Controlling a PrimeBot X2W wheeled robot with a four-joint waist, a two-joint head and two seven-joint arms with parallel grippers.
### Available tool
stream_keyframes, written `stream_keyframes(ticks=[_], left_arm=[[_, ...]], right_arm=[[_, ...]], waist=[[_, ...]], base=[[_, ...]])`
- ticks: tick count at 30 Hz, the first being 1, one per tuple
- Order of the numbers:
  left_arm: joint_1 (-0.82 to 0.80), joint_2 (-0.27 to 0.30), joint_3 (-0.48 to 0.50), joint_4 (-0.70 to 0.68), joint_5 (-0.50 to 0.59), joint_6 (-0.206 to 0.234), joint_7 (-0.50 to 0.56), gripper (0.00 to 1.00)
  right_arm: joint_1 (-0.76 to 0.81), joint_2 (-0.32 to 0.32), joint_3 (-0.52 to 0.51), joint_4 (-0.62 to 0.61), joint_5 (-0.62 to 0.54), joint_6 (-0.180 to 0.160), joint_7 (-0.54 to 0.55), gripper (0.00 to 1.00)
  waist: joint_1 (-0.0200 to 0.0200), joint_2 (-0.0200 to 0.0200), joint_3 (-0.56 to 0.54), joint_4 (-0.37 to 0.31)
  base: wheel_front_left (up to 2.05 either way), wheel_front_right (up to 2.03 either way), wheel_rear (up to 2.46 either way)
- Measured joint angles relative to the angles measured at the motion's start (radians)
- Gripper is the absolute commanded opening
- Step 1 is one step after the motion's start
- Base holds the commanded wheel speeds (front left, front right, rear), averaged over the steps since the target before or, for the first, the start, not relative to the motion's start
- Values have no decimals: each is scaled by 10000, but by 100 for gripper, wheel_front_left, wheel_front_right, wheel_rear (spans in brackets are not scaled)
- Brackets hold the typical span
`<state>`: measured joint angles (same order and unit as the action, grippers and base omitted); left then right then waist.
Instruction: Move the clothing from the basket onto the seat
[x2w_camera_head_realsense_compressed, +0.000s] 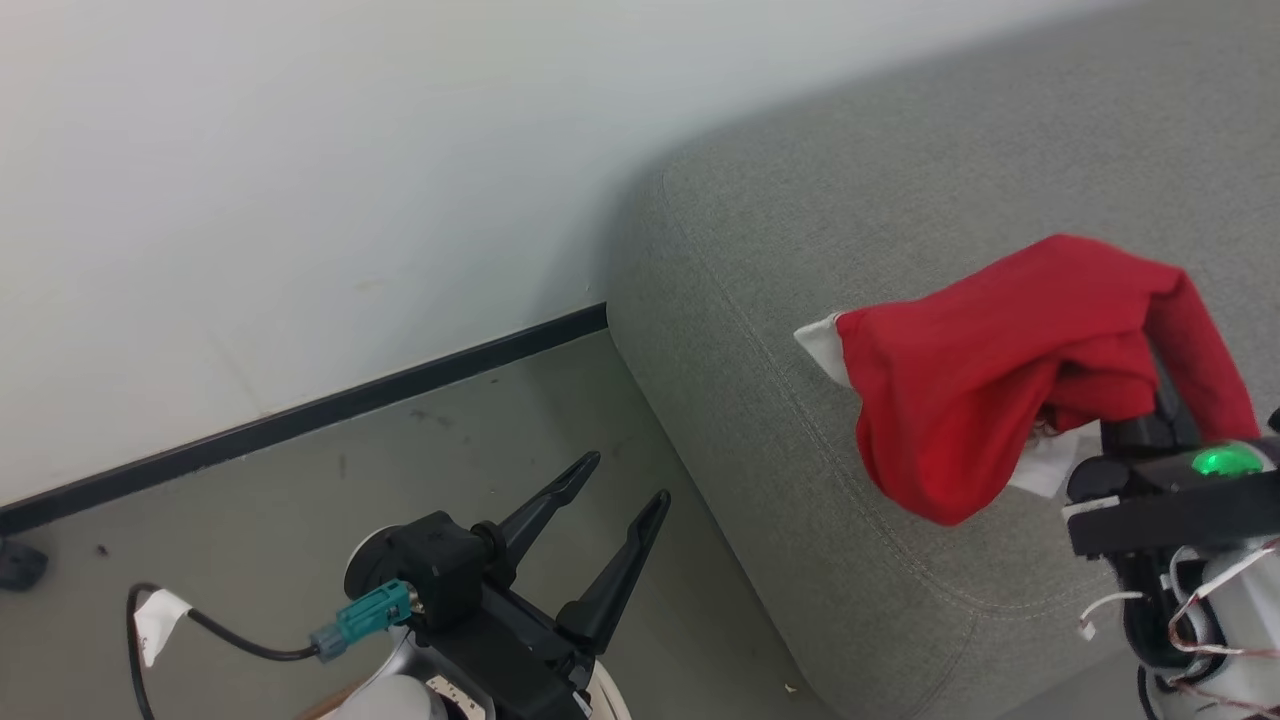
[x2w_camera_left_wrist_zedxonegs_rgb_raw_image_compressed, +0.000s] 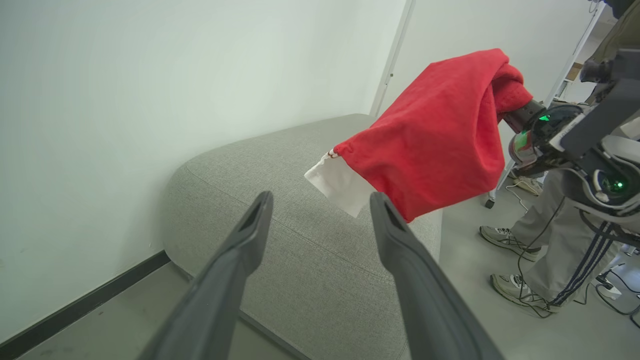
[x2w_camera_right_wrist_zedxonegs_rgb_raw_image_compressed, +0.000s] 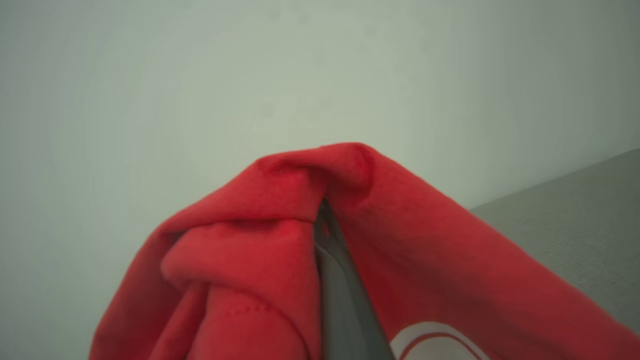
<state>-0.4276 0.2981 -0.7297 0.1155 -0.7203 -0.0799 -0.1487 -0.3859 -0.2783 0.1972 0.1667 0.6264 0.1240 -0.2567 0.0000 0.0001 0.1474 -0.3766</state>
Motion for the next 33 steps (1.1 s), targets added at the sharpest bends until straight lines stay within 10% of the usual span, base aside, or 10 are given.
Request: stream_keyframes(ticks=[33], left_arm=[[-2094, 713, 249, -2169, 966, 6, 681, 100]], right_arm=[[-6345, -3478, -892, 3986, 1755, 0, 165, 0]], waist=[[2, 1, 3843, 1035]], base=[[0, 0, 0]])
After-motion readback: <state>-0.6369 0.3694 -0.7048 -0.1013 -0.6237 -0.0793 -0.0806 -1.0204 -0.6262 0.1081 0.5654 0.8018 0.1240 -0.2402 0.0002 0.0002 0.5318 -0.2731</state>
